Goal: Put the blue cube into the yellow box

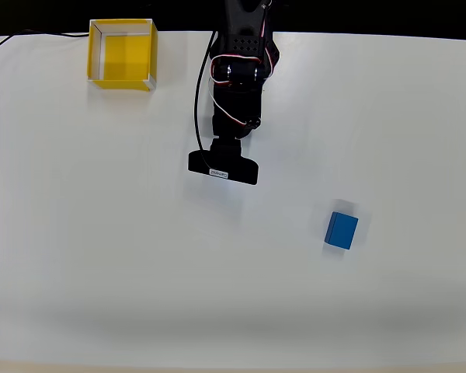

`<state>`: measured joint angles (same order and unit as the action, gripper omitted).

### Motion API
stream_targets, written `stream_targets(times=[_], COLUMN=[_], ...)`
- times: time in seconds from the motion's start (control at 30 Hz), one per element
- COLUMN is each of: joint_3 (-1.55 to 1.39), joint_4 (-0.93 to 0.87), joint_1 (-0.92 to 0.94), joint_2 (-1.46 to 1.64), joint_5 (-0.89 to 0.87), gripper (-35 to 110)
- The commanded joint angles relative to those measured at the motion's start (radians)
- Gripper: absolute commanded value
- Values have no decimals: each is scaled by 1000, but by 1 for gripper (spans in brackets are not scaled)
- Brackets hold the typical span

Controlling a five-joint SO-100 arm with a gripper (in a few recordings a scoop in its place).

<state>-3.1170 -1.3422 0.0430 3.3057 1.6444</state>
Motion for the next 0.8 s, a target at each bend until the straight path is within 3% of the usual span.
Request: stream_targets(times=[0.0, 0.17, 0.43, 0.7, 0.77], joint_3=[55, 325, 703, 1131, 1224], joint_4=[40, 144, 388, 364, 339], joint_1=[17, -18, -61, -141, -164], joint_2=[-86, -371, -767, -1141, -1221], joint_5=[15, -97, -344, -512, -537], gripper=[6, 13, 37, 37, 43])
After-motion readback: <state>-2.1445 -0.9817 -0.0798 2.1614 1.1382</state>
